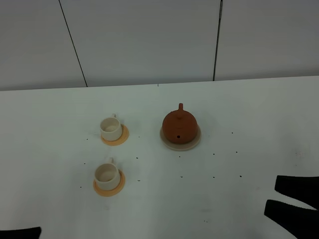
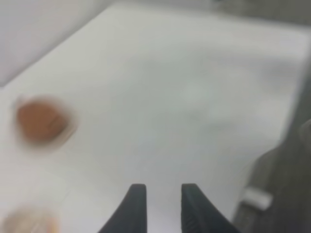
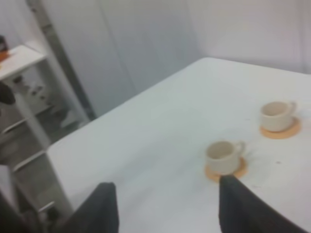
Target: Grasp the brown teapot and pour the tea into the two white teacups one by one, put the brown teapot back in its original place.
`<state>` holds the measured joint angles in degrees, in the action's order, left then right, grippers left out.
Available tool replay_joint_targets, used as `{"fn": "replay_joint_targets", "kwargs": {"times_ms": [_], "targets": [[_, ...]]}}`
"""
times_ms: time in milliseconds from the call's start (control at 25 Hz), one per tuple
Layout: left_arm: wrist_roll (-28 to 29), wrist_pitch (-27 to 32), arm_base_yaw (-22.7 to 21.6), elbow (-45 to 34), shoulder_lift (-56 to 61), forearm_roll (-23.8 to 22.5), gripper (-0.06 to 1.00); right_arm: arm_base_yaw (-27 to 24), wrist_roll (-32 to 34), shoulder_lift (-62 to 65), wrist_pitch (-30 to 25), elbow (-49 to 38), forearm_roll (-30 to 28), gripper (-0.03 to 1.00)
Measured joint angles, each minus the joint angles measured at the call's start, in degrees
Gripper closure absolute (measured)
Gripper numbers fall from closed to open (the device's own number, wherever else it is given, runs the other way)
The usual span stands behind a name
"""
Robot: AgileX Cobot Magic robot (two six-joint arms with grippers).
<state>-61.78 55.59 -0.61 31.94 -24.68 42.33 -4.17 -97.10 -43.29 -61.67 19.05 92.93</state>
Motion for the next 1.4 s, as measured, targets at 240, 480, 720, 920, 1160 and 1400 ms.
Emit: {"fn": "replay_joint_targets", "kwargs": {"times_ms": [240,480,720,920,1160,1400], "targets": [[15.3,-1.0,0.0,0.0,7.6,-11.8,0.7,0.0,4.3,4.2,6.8,0.0,-0.5,0.54],[27.5,-0.9,0.0,2.6,14.7,-20.2,0.7,0.0,6.5,5.3,9.1,0.0,-0.5,0.54],[41.2,0.4,0.0,4.4,18.5,-31.0,0.7,0.0,6.8,5.3,9.1,0.0,-0.5,0.54],[50.0,10.6,0.0,5.4,19.7,-34.4,0.7,0.0,6.8,5.3,9.1,0.0,-0.5,0.54],[53.3,12.6,0.0,6.8,20.8,-35.0,0.7,0.0,6.8,5.3,9.1,0.0,-0.5,0.54],[59.0,12.6,0.0,7.1,20.8,-35.6,0.7,0.0,6.9,5.3,9.1,0.0,-0.5,0.54]]}}
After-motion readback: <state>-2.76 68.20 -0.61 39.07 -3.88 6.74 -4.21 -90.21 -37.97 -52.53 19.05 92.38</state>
